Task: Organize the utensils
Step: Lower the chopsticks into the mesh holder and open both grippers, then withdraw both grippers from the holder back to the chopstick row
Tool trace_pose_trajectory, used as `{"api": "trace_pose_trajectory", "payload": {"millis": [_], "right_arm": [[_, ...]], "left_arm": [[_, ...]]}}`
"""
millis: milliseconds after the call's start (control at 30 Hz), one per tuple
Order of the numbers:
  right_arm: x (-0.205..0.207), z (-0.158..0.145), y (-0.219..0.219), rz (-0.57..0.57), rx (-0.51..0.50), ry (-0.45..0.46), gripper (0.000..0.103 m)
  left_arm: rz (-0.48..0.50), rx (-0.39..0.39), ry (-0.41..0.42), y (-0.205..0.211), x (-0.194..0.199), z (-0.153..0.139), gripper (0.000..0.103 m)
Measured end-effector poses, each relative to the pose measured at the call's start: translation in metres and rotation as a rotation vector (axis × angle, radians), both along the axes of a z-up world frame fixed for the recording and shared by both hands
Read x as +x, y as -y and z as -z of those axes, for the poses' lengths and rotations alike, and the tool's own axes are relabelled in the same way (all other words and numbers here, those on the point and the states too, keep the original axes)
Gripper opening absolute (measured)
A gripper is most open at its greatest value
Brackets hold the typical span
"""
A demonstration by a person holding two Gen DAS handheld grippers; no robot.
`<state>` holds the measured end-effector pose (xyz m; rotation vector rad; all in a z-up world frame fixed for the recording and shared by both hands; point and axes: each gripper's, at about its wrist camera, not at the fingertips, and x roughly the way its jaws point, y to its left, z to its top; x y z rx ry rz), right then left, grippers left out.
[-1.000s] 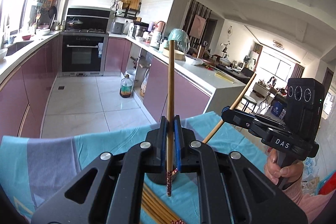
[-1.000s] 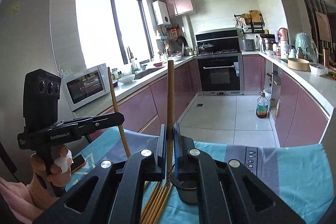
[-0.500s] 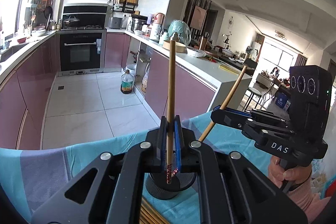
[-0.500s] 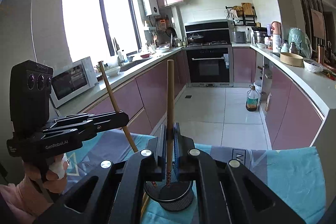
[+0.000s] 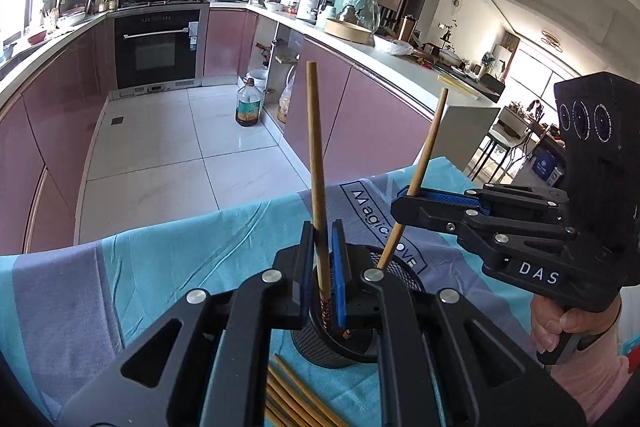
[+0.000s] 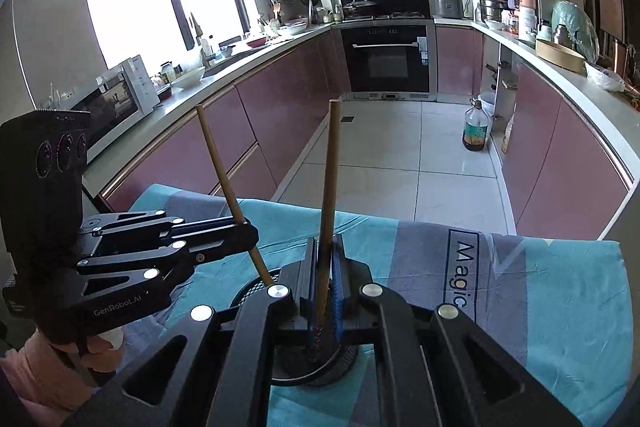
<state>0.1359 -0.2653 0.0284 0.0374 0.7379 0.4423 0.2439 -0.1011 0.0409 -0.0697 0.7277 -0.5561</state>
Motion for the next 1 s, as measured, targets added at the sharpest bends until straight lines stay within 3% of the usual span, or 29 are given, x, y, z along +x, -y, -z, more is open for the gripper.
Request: {"api": "trace_pose_trajectory", "payload": {"millis": [267, 400, 500, 633, 767, 1000], "right_arm": [[0.008, 0.004, 0.006, 0.055, 0.042, -0.002, 0.011], [0.001, 0.001, 0.008, 0.075, 0.051, 0.024, 0.022], [-0.012, -0.004, 0.012, 0.083, 0.063, 0.057, 0.026], [-0.044, -0.012, 0.013, 0.039, 0.098, 0.116, 0.029], [-0.082, -0.014, 0.002, -0.067, 0.097, 0.156, 0.039], [-0.108, 0.039, -0.030, -0.171, 0.045, 0.012, 0.040]], "left_arm": [[-0.026, -0.001, -0.010, -0.010, 0.002, 0.016, 0.021], [-0.062, 0.002, 0.006, -0.020, -0.007, 0.022, 0.025], [-0.097, 0.019, 0.053, -0.031, -0.023, 0.020, 0.036], [-0.138, 0.041, 0.113, -0.051, -0.051, 0.014, 0.047], [-0.163, 0.086, 0.133, -0.070, -0.081, 0.020, 0.054], [-0.164, 0.150, 0.007, -0.100, -0.117, 0.070, 0.056]]}}
